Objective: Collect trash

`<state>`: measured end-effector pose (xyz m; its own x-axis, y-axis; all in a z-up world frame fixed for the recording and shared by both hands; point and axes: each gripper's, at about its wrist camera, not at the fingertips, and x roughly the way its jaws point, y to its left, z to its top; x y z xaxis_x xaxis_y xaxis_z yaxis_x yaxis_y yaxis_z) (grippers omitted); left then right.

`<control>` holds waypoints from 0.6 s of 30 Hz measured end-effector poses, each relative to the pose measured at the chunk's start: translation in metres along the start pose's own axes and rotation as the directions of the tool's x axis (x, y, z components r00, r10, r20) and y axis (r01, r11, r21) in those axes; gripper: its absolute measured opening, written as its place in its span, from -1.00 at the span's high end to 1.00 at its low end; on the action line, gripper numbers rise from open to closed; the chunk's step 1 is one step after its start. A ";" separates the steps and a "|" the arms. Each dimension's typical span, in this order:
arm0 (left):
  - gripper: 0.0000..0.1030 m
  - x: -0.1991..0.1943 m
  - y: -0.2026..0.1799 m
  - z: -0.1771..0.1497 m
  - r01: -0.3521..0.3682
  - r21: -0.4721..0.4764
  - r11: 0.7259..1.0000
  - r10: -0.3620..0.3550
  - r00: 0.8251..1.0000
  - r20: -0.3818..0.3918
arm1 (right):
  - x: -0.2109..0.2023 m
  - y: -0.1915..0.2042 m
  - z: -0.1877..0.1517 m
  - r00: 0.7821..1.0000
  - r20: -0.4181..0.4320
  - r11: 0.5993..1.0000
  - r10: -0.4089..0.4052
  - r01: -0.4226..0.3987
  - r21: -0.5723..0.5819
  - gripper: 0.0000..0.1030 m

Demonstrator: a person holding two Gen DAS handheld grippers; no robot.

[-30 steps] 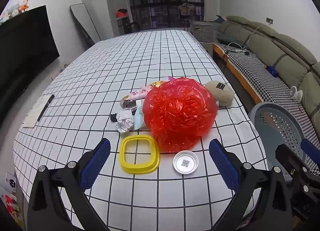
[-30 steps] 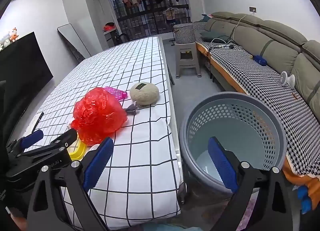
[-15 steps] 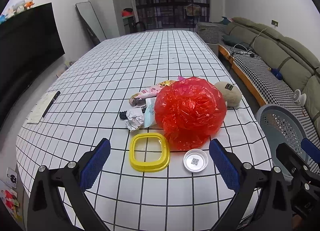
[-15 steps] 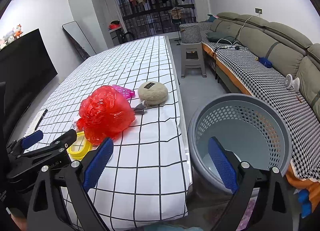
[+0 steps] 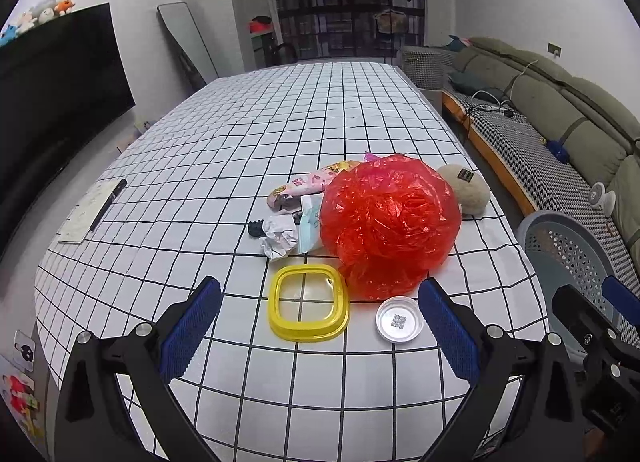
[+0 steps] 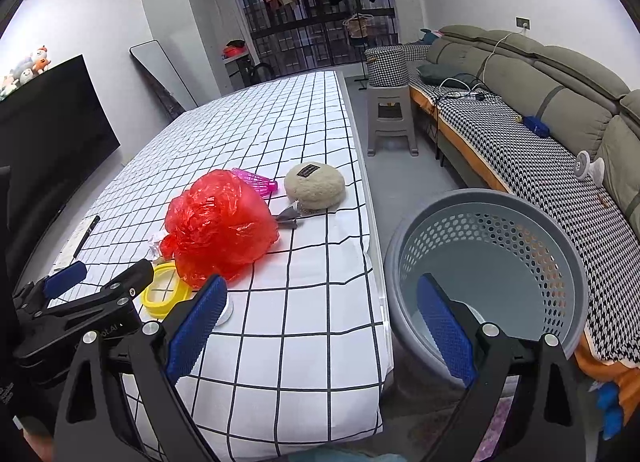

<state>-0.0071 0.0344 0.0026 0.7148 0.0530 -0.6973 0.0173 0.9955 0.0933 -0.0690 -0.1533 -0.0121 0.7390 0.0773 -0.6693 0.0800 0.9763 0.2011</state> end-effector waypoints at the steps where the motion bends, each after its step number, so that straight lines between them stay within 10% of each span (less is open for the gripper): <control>1: -0.88 0.000 0.000 0.000 0.000 0.000 1.000 0.000 1.000 0.000 | 0.000 0.000 0.000 1.000 0.000 1.000 0.001 -0.001 -0.001 -0.77; 18: -0.88 0.000 0.002 -0.001 0.001 0.002 1.000 -0.001 1.000 -0.001 | 0.001 0.002 0.001 1.000 0.004 1.000 0.004 -0.004 -0.002 -0.77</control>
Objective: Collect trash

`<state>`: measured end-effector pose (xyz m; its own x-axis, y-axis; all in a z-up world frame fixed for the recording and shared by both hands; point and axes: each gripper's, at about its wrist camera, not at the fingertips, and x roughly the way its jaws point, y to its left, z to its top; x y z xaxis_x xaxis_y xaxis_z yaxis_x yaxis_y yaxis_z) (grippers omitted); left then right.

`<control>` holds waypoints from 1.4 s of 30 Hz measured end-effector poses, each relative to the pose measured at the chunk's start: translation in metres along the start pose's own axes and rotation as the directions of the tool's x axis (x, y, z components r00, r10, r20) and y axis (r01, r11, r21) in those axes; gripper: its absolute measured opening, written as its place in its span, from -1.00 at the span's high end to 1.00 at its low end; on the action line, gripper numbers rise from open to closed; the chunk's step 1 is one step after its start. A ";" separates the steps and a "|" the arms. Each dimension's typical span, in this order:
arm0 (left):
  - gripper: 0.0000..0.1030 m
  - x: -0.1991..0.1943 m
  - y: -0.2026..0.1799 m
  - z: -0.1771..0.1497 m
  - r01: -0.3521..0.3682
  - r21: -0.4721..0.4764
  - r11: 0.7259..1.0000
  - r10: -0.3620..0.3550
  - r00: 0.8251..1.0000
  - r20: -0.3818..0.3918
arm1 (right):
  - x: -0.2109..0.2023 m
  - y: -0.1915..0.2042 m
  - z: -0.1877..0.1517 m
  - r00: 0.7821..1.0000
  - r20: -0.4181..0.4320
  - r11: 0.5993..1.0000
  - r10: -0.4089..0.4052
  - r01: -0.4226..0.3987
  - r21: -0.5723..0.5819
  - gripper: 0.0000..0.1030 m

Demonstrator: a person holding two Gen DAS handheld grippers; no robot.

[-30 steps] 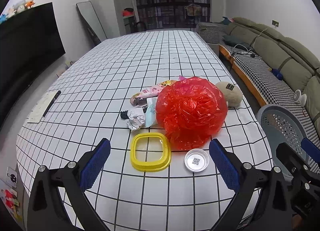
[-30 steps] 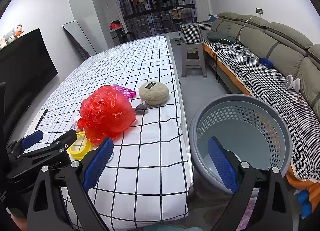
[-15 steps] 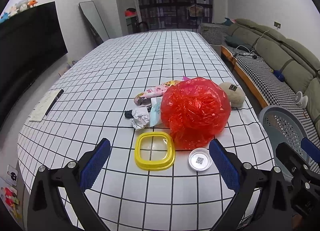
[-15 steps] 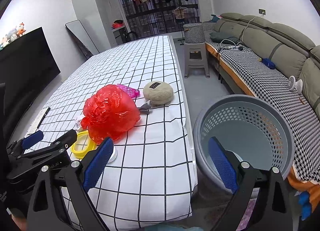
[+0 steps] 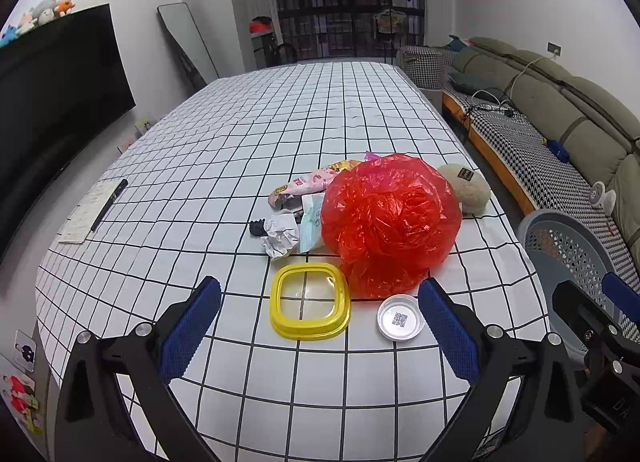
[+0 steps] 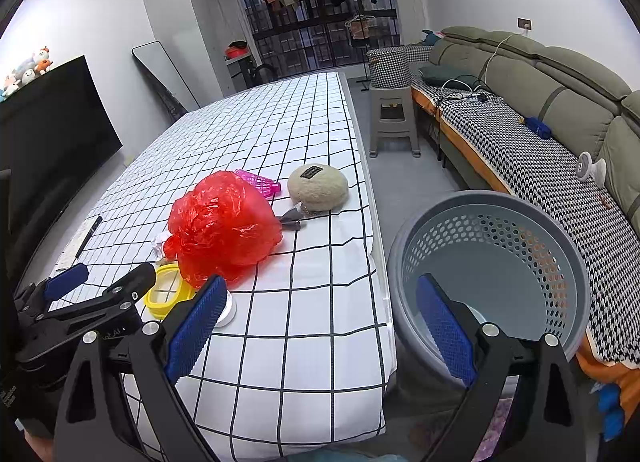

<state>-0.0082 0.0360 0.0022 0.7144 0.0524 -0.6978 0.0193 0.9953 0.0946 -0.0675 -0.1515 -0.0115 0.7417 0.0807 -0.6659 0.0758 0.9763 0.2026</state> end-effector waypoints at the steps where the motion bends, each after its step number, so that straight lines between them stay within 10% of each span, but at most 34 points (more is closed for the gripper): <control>1: -0.88 0.000 0.000 0.000 0.000 0.000 1.000 0.000 1.000 0.000 | 0.000 0.000 0.000 1.000 0.000 1.000 0.001 -0.001 0.000 -0.77; 42: -0.88 0.008 0.029 -0.005 -0.040 -0.037 0.999 0.040 0.999 -0.013 | 0.016 0.013 -0.004 0.999 -0.027 0.999 0.038 -0.039 -0.027 -0.77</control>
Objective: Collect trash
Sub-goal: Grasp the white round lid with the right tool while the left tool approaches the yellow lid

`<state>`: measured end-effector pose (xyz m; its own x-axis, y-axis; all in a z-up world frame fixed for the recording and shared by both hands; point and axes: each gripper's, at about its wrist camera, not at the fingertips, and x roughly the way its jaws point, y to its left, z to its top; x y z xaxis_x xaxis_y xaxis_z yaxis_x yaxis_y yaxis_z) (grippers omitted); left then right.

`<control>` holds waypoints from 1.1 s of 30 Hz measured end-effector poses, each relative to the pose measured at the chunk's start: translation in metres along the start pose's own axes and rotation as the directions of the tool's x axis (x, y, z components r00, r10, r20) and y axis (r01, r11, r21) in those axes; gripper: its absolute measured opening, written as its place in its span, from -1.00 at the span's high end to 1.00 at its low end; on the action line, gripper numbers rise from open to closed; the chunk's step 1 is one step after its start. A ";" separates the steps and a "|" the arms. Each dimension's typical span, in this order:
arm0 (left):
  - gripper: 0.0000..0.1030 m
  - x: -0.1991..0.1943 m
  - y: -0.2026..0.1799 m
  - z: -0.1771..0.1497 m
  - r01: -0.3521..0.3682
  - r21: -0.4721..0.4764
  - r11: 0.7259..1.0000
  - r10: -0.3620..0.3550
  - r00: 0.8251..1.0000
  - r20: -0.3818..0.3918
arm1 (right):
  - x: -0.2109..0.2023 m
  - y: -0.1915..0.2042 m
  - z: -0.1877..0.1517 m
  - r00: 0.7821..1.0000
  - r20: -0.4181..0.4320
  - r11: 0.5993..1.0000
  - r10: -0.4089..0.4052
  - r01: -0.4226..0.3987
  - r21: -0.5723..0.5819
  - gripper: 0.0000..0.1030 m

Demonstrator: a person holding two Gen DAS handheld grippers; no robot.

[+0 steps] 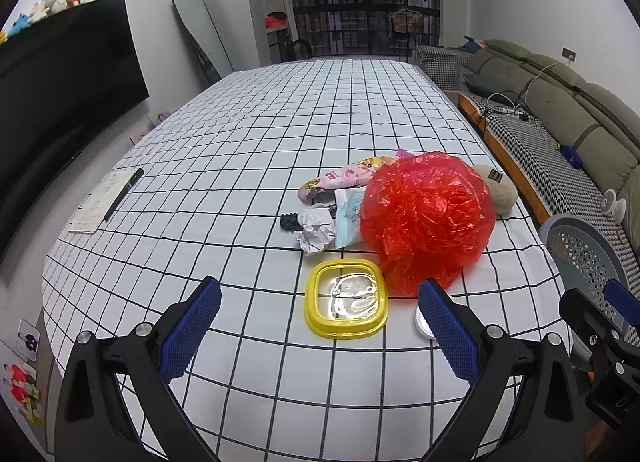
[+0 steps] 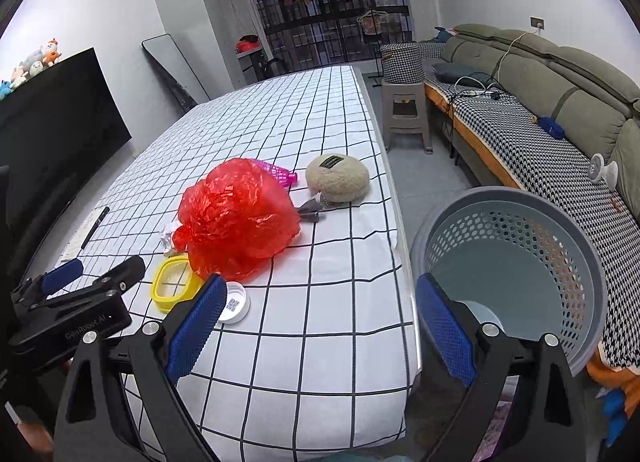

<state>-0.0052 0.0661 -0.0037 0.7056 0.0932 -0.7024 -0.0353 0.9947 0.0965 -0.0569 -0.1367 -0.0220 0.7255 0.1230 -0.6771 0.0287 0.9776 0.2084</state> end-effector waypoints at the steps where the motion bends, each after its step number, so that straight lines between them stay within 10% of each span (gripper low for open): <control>1: -0.88 0.001 0.003 -0.001 -0.006 -0.002 1.000 0.006 1.000 -0.003 | 0.002 0.002 -0.001 1.000 -0.006 1.000 0.003 -0.003 -0.003 -0.77; 18: -0.88 0.039 0.061 -0.016 -0.090 -0.074 0.993 0.084 0.993 -0.080 | 0.057 0.048 -0.014 0.983 -0.170 0.991 0.068 -0.087 -0.104 -0.77; 33: -0.88 0.059 0.079 -0.019 -0.061 -0.110 0.992 0.047 0.991 -0.127 | 0.098 0.083 -0.022 0.970 -0.240 0.973 -0.041 -0.015 -0.229 -0.73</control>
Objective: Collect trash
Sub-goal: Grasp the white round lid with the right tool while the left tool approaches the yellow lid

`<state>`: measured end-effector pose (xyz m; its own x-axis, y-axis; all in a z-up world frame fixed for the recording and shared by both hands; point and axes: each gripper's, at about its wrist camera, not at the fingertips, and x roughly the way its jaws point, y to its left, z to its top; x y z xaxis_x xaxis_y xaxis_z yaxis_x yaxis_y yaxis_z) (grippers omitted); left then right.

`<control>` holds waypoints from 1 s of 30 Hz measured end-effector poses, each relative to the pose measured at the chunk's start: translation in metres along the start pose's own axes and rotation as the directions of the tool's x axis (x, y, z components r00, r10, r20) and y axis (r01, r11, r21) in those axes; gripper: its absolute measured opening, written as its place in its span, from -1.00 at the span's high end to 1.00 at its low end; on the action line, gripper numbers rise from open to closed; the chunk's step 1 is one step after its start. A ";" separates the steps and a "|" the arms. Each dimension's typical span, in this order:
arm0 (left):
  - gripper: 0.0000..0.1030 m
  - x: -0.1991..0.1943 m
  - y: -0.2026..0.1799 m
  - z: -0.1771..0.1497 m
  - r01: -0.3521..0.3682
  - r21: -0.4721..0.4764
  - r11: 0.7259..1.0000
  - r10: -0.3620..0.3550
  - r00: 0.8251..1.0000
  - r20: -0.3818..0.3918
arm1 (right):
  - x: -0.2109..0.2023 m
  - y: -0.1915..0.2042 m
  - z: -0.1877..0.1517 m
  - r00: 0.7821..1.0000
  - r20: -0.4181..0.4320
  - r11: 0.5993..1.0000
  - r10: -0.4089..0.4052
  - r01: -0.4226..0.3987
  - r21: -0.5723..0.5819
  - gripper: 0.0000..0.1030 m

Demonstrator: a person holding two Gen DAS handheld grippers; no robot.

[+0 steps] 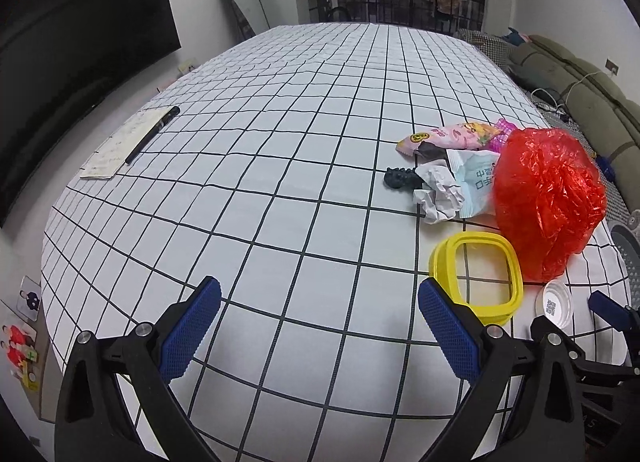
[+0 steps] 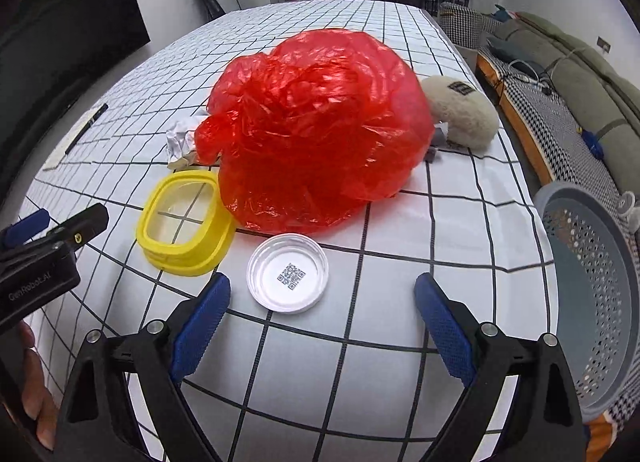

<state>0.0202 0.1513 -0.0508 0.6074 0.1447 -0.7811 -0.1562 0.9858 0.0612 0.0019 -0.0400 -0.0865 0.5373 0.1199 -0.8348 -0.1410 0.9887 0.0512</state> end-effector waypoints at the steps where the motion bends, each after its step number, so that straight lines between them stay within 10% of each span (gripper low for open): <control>1: -0.88 0.000 0.001 0.000 0.007 -0.003 1.000 -0.007 1.000 -0.001 | 0.001 0.001 0.001 1.000 0.002 1.000 -0.007 0.007 -0.010 -0.69; 7: -0.88 0.000 -0.001 -0.001 0.017 0.000 1.000 -0.017 1.000 -0.002 | 0.000 0.009 0.000 1.000 0.023 0.998 -0.021 0.022 -0.052 -0.39; 12: -0.88 -0.003 -0.008 -0.002 0.033 0.011 0.999 -0.033 0.999 -0.004 | -0.003 0.009 0.000 0.999 0.038 0.997 -0.007 0.010 -0.075 0.24; 30: -0.88 -0.003 -0.077 -0.016 0.184 0.119 0.976 -0.175 0.981 -0.089 | -0.051 -0.072 -0.022 0.993 0.116 0.991 0.024 -0.038 0.126 0.24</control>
<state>0.0182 0.0734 -0.0628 0.5537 -0.0377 -0.8319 0.0521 0.9986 -0.0106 -0.0338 -0.1196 -0.0593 0.6269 0.1529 -0.7639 -0.0558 0.9869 0.1517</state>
